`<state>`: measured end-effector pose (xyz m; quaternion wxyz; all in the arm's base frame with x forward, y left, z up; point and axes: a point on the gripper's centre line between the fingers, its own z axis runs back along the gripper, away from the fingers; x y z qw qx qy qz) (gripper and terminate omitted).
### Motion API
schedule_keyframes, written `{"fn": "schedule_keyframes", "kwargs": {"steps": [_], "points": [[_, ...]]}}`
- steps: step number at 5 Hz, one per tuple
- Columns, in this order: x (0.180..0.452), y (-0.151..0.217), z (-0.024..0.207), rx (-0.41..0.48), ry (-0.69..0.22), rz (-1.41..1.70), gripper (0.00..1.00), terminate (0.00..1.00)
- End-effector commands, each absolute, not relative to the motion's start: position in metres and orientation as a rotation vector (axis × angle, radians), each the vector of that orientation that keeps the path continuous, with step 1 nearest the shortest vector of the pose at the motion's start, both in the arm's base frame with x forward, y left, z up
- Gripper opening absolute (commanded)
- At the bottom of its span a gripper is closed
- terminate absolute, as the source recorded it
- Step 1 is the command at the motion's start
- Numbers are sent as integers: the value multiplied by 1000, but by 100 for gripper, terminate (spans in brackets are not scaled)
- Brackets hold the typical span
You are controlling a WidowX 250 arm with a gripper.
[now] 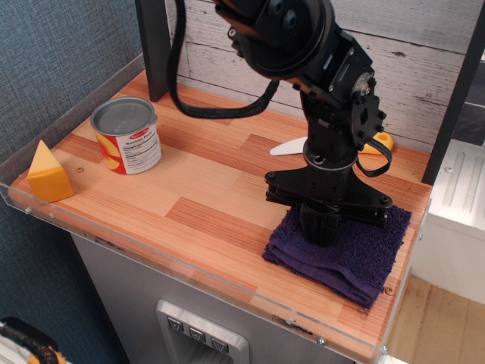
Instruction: Move the purple towel to the front right corner of the table
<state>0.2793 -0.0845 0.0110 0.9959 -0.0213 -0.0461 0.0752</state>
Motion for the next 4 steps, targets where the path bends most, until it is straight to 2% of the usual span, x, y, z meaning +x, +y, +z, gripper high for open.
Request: {"fn": "schedule_keyframes", "kwargs": {"steps": [1,3,4], "points": [[281,-83,38,-73,-121,135,100,0],[285,-84,71,-125,-174,111,100,0],[284,-83,89,-121,-195,105,100,0]]}}
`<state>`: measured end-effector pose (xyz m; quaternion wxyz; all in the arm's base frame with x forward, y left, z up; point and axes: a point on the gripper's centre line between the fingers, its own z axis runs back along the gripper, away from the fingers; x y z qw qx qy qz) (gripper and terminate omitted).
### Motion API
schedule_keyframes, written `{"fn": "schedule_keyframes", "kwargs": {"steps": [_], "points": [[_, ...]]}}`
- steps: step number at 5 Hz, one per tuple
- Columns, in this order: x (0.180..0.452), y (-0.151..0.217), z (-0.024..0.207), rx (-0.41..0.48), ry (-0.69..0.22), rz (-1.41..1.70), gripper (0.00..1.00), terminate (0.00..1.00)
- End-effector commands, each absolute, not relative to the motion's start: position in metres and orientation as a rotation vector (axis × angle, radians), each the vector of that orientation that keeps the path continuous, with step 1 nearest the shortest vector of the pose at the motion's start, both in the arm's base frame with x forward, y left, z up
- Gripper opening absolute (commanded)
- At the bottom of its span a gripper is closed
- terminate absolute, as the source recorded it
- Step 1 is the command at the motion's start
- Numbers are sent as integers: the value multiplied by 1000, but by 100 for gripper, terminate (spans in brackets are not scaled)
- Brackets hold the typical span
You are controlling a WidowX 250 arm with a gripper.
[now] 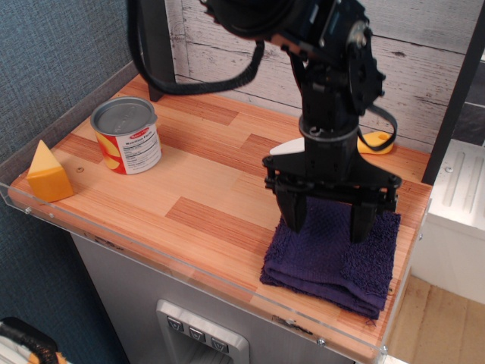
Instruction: Move the purple towel to the front right corner of the table
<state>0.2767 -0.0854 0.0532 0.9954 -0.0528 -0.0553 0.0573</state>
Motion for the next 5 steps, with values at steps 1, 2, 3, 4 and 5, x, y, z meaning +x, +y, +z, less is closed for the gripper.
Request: {"fn": "schedule_keyframes", "kwargs": {"steps": [1,2,3,4,5], "points": [[285,-70,101,-38,-186,81,100,0],[289,-48,112,22,-185,105,100,0],[305,-18,120,41,-207,138,100,0],[327,8,124,35,-228,172,100,0],[346,28,120,51,-249,219,100,0]]}}
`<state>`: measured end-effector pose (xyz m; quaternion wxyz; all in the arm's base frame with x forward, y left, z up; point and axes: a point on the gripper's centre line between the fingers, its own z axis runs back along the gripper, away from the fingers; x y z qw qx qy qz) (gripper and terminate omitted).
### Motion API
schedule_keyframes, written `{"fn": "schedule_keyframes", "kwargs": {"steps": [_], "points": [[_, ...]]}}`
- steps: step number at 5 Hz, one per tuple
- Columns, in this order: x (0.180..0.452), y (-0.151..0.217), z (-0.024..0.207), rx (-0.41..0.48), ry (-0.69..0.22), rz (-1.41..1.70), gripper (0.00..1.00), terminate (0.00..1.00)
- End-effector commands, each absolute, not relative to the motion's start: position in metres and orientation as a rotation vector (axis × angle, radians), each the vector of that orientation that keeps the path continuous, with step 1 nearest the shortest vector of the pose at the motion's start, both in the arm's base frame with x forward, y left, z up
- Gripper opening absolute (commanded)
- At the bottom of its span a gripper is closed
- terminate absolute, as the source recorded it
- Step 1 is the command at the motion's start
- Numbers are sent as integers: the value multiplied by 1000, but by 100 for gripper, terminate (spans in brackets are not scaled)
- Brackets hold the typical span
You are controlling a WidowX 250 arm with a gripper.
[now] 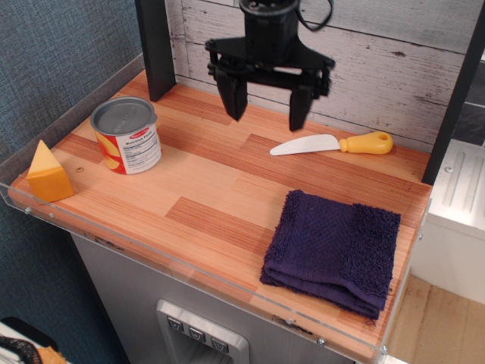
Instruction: Move the purple towel to the front right corner of the table
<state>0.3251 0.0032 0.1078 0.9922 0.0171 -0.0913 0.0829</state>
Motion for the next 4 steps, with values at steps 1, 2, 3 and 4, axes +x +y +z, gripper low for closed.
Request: {"fn": "schedule_keyframes", "kwargs": {"steps": [1,2,3,4], "points": [[363,46,121,36,-256,254,100,0],[381,60,125,23,-294,262,100,0],[390,70,124,37,-334,311,100,0],[390,70,124,37,-334,311,100,100]]}}
